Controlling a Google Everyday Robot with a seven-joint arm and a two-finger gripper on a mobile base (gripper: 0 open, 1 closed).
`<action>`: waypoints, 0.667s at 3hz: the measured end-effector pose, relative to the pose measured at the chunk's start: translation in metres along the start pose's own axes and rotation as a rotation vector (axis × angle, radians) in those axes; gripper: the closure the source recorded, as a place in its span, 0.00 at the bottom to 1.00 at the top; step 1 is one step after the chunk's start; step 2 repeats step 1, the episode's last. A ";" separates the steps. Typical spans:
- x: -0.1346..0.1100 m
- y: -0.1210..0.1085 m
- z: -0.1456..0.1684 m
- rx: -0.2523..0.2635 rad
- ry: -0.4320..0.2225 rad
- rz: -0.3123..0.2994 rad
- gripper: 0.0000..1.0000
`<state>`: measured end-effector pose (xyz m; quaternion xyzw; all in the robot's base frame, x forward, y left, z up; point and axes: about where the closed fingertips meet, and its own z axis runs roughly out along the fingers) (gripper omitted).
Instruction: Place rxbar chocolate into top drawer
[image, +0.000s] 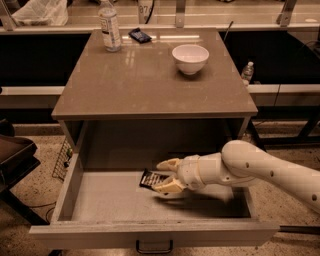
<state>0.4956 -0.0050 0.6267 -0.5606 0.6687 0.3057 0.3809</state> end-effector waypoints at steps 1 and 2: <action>-0.001 0.001 0.001 -0.003 -0.001 -0.001 0.00; -0.001 0.001 0.001 -0.003 -0.001 -0.001 0.00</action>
Offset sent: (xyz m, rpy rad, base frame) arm 0.0000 0.0000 0.0000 0.0000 0.0000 0.0000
